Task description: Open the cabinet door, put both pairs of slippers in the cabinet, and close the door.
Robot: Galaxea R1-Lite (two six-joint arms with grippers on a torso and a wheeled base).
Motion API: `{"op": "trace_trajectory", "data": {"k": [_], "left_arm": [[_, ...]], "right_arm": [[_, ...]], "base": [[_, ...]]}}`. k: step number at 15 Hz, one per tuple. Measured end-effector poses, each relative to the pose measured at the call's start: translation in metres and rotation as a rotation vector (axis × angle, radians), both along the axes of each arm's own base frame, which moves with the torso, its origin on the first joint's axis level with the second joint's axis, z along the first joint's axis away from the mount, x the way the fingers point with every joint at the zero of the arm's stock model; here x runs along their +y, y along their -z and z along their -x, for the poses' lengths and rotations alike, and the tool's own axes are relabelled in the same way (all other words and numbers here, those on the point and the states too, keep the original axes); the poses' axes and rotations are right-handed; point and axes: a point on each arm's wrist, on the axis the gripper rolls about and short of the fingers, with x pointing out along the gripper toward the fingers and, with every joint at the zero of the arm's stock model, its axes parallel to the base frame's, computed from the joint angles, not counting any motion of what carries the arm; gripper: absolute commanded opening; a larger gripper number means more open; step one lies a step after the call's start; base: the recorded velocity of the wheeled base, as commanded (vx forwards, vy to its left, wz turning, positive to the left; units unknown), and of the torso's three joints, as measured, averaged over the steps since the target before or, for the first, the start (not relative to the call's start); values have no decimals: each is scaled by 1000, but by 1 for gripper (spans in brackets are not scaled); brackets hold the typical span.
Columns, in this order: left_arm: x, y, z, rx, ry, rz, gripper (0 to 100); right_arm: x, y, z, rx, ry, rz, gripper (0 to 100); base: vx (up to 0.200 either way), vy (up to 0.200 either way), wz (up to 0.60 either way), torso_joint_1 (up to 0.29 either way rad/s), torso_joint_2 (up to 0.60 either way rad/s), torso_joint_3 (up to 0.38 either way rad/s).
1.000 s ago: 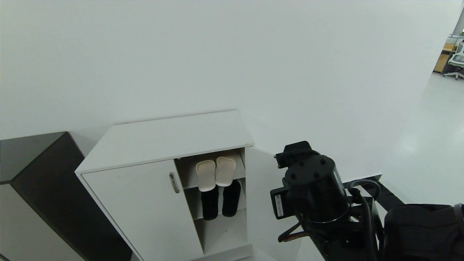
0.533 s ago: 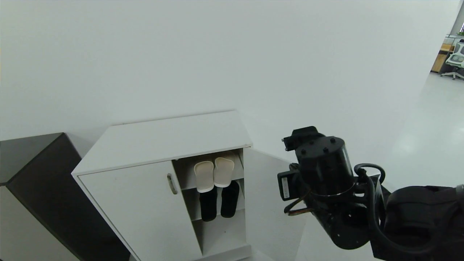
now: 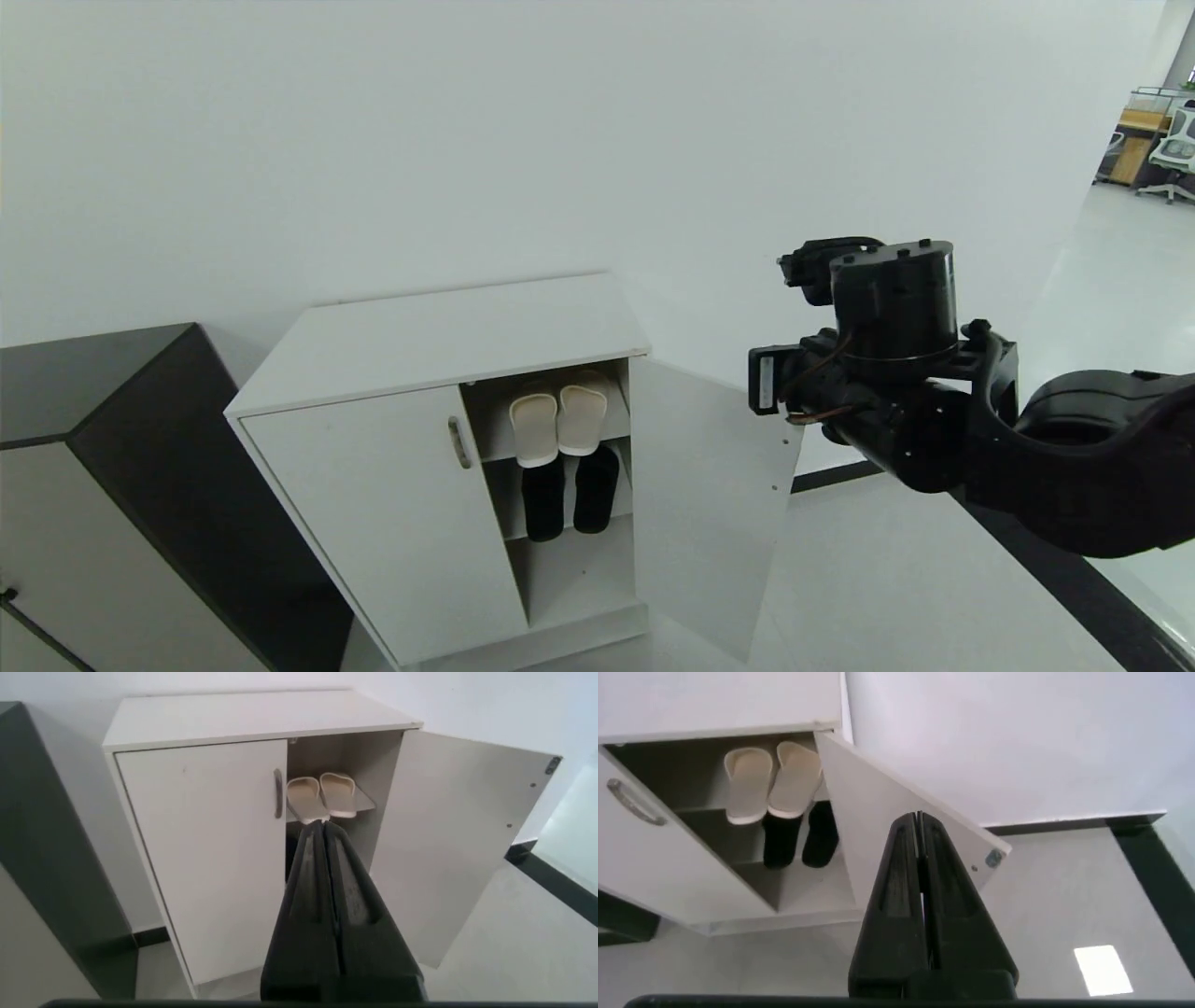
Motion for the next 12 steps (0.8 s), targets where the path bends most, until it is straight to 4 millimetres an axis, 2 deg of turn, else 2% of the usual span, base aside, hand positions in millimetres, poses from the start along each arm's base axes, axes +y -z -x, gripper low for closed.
{"op": "trace_trajectory", "data": {"k": [5, 8, 12], "left_arm": [[0, 0, 0, 0, 1, 0, 0], [0, 0, 0, 0, 0, 0, 0], [0, 0, 0, 1, 0, 2, 0]], "right_arm": [[-29, 6, -48, 14, 40, -57, 0], [-33, 18, -76, 14, 82, -67, 0], [-37, 46, -116, 26, 127, -63, 0]], "base": [[0, 0, 0, 0, 0, 0], [0, 0, 0, 0, 0, 0], [0, 0, 0, 0, 0, 0]]}}
